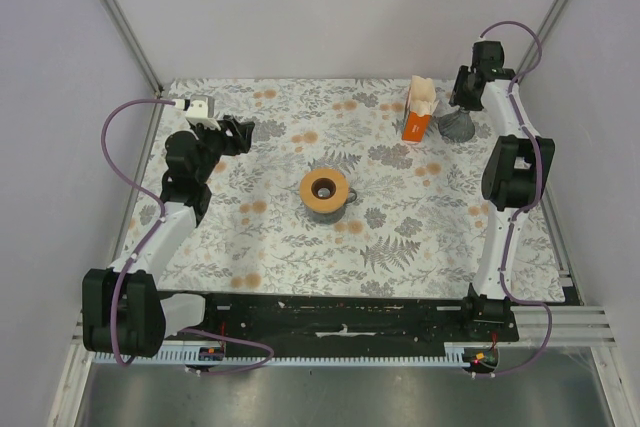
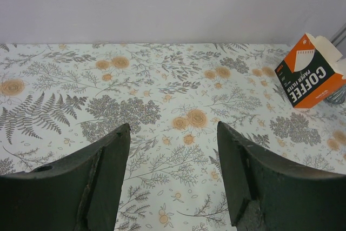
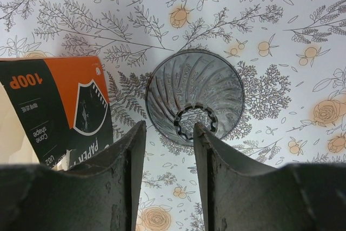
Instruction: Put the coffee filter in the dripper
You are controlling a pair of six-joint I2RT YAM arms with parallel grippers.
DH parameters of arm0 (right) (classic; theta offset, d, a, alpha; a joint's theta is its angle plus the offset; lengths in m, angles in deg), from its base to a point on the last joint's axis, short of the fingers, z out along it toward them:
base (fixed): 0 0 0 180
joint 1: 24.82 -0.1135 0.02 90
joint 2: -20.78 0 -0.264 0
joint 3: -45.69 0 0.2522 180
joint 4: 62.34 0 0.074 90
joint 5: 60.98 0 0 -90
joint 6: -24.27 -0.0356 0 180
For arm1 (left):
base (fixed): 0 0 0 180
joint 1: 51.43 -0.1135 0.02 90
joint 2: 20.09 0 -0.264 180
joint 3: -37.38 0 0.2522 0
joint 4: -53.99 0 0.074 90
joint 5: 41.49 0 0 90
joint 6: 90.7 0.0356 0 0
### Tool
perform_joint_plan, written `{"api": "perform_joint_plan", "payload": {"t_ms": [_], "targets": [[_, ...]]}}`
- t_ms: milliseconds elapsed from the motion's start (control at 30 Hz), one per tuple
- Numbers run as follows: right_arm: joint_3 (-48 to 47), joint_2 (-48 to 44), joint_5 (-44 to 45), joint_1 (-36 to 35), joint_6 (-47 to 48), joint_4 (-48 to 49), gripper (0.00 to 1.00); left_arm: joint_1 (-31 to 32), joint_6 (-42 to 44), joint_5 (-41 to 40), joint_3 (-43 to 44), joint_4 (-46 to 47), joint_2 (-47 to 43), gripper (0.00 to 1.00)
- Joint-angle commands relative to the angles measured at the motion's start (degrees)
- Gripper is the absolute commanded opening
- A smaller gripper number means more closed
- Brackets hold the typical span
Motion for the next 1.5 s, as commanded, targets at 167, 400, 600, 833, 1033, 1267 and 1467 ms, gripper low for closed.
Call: {"api": "perform_joint_plan", "payload": {"t_ms": [167,400,600,833,1033,1267,1467], "targets": [[0.6,-0.1,1.8,-0.4,0.3,1.8,0.47,-0.1,2.4,0.3,1.4,1.4,-0.7,0.71],[2.0,-0.4,2.3,-0.4,0.6,1.8,0.46,-0.1,2.3,0.2,1.5,1.4,-0.7,0.71],[3.0,0.1,2.8,-0.4,1.7,1.7,0.44,-0.2,2.3,0.1,1.7,1.4,-0.7,0.71],[3.4,0.4,2.4,-0.4,3.2,1.6,0.29,-0.1,2.2,0.4,2.1,1.6,-0.4,0.71],[5.7,-1.2,2.8,-0.4,3.8,1.8,0.21,-0.1,2.2,0.4,2.1,1.9,-0.3,0.71],[5.9,-1.6,2.5,-0.1,4.2,2.0,0.18,-0.1,2.2,0.1,1.9,2.1,-0.5,0.71],[6.0,-2.1,1.6,1.0,5.2,2.0,0.08,-0.2,2.4,0.1,1.9,2.0,-0.6,0.71]]}}
